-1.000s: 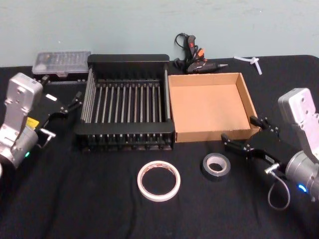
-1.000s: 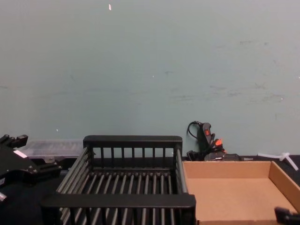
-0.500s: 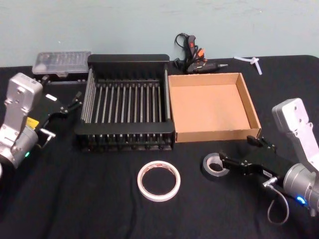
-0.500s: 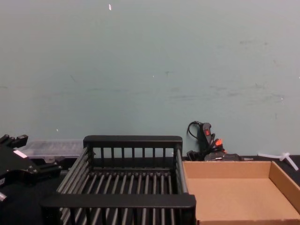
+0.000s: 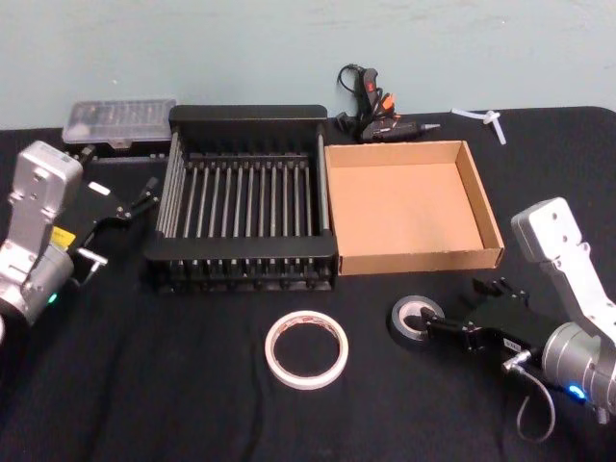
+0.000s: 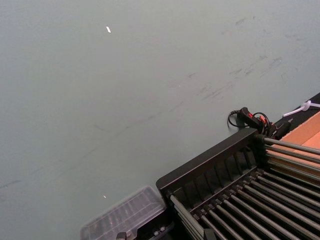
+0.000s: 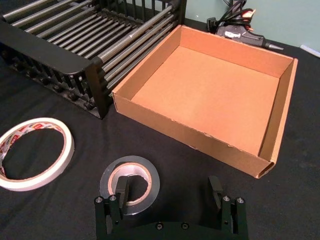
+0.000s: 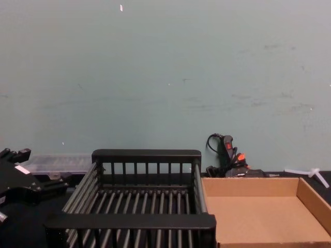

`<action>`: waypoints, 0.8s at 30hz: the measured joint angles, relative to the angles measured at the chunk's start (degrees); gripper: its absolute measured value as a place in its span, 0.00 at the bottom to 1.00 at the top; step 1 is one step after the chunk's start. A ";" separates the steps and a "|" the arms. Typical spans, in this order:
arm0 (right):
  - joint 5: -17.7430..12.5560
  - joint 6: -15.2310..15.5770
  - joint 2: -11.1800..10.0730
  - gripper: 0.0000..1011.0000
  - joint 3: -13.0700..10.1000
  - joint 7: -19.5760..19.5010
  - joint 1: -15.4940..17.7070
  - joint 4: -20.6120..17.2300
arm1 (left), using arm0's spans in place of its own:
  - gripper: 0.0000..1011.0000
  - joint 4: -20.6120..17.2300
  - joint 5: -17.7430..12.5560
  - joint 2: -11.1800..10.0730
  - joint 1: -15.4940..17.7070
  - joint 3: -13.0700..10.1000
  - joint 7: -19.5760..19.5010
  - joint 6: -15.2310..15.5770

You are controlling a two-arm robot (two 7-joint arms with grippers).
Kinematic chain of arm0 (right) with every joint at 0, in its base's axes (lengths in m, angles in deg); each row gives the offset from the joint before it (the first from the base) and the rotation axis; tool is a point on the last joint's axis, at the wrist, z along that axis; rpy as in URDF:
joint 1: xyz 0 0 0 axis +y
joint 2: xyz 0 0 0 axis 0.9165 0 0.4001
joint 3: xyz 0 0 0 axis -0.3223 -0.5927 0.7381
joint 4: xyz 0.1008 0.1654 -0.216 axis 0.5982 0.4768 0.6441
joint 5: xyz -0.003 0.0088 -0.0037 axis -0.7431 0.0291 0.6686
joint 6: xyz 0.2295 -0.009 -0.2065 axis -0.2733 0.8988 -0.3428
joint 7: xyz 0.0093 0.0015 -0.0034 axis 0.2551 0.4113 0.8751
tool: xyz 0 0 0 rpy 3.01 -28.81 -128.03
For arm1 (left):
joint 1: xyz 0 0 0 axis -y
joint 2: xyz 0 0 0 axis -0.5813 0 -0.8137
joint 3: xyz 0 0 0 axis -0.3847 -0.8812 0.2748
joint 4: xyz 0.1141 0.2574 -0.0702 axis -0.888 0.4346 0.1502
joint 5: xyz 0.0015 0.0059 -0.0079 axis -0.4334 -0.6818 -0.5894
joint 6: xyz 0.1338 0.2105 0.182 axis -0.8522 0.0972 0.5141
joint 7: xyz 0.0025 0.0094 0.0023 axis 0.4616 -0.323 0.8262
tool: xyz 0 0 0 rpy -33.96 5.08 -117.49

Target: Pick up the white tape and place it into the black box , Pick up the silver tape and place it into the brown box.

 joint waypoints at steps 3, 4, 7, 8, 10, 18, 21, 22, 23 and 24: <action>0.51 0.26 0.40 0.99 0.11 0.46 -0.51 0.66 | 0.99 0.00 0.00 0.00 0.00 0.00 0.00 0.00; 0.65 0.32 0.52 0.99 0.16 0.56 -0.67 0.85 | 0.99 0.00 0.00 0.00 0.00 0.00 0.00 0.00; 1.16 0.60 0.94 0.99 0.26 1.01 -1.32 1.62 | 0.99 0.00 0.00 0.00 0.00 0.00 0.00 0.00; 1.25 0.68 1.01 0.99 0.30 1.12 -1.44 1.80 | 0.99 0.00 0.00 0.00 0.00 0.00 0.00 0.00; 1.59 0.95 1.33 0.99 0.47 1.53 -1.93 2.35 | 0.99 0.00 0.00 0.00 0.00 0.00 0.00 0.00; 2.67 1.64 2.59 0.99 0.76 2.84 -3.34 4.23 | 0.99 0.00 0.00 0.00 0.00 0.00 0.00 0.00; 2.94 1.82 2.92 0.99 0.77 3.18 -3.73 4.64 | 0.99 0.00 0.00 0.00 0.00 0.00 0.00 0.00; 3.09 1.89 3.10 0.99 0.77 3.39 -3.90 4.83 | 0.99 0.00 0.00 0.00 0.00 0.00 0.00 0.00; 3.28 1.93 3.29 0.99 0.74 3.57 -4.08 5.02 | 0.99 0.00 0.00 0.00 0.00 0.00 0.00 0.00; 3.28 1.93 3.29 0.99 0.74 3.57 -4.08 5.02 | 0.99 0.00 0.00 0.00 0.00 0.00 0.00 0.00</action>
